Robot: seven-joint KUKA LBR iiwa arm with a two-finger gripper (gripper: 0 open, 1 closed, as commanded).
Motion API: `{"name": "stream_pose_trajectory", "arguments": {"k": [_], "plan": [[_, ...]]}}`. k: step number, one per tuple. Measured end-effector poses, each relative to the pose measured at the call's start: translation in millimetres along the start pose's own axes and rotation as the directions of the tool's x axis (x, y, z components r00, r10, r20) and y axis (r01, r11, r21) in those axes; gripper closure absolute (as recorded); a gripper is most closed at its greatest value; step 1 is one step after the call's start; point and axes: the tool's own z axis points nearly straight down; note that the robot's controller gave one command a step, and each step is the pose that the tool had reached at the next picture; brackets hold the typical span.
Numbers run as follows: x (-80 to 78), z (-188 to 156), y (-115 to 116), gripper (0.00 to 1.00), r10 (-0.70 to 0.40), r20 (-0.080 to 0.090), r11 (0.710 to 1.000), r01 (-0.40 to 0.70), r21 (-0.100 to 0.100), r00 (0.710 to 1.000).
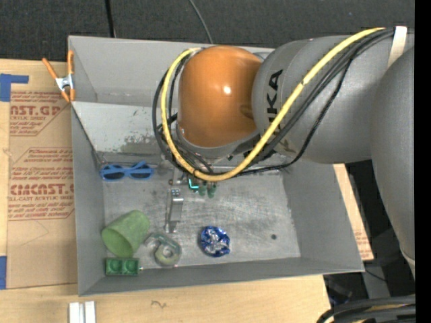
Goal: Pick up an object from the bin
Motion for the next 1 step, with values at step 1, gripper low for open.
{"name": "stream_pose_trajectory", "arguments": {"k": [1], "plan": [[46.2,102.2,15.6,0.0,0.083,-0.002,0.997,-0.083,0.002,0.997]]}}
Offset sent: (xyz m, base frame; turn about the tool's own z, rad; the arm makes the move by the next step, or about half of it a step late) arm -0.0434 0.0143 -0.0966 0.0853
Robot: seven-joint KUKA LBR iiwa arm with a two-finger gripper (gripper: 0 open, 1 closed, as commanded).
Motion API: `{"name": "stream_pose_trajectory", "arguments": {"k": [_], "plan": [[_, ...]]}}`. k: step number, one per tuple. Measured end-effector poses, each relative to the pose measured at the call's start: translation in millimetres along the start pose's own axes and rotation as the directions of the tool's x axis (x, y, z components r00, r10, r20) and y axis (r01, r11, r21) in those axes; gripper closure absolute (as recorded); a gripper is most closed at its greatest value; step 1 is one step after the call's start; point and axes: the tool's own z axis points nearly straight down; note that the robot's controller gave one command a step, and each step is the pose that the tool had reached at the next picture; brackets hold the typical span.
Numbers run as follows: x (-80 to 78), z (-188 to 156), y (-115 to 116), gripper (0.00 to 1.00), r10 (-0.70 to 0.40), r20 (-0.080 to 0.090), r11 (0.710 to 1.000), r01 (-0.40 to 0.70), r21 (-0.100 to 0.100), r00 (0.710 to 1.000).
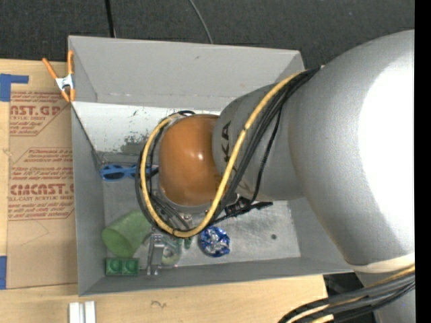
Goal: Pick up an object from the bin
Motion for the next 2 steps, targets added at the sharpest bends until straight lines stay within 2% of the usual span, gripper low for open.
{"name": "stream_pose_trajectory", "arguments": {"k": [1,2], "plan": [[-13.9,14.6,-28.6,0.0,-0.03,0.008,1.0,0.03,0.0,1.0],[-28.6,14.6,-165.2,0.0,-0.19,0.008,0.982,0.19,0.002,0.982]]}}
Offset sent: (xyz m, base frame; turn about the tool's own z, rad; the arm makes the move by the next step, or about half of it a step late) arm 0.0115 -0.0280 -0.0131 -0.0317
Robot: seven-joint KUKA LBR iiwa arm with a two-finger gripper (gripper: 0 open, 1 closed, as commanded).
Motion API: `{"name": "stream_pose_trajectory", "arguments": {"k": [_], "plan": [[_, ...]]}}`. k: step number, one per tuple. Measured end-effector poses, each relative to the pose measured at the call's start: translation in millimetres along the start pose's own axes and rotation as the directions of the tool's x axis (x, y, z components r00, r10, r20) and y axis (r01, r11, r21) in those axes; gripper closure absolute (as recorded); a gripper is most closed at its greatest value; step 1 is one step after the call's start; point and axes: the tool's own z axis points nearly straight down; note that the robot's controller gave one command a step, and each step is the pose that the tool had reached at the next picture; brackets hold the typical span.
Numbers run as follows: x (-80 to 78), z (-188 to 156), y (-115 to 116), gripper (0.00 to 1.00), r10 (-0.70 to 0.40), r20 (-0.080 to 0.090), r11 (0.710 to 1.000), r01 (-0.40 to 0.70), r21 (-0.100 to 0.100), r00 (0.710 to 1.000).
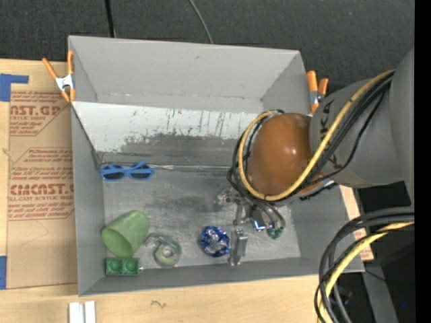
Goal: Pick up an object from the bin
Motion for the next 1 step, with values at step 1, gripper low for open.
{"name": "stream_pose_trajectory", "arguments": {"k": [1], "plan": [[-52.7,-20.3,2.4,0.0,-0.266,0.007,0.964,0.266,-0.002,0.964]]}}
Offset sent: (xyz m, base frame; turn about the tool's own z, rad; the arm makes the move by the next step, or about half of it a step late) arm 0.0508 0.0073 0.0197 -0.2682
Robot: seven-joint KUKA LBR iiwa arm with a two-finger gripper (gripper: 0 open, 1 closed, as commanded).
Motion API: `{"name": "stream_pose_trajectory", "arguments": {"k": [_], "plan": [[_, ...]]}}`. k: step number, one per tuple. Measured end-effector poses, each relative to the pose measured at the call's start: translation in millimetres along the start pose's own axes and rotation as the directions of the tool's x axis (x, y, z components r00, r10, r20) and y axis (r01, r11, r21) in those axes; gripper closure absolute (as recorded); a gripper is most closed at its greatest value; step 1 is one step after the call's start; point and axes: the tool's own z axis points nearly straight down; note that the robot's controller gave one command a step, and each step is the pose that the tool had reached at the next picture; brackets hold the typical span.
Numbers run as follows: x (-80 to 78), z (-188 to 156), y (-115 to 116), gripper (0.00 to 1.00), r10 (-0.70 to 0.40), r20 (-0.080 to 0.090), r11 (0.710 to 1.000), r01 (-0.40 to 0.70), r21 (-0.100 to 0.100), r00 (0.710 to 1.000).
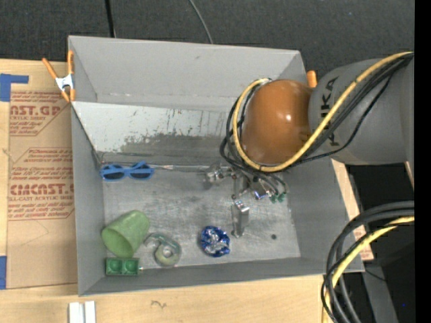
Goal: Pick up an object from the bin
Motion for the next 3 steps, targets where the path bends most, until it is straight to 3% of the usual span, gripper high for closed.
{"name": "stream_pose_trajectory", "arguments": {"k": [1,2,3], "plan": [[49.6,37.4,16.8,0.0,-0.237,-0.007,0.971,0.237,-0.005,0.971],[53.2,51.2,25.3,0.0,-0.431,0.009,0.902,0.431,0.005,0.902],[53.9,51.2,26.7,1.0,-0.431,0.007,0.902,0.431,0.002,0.902]]}}
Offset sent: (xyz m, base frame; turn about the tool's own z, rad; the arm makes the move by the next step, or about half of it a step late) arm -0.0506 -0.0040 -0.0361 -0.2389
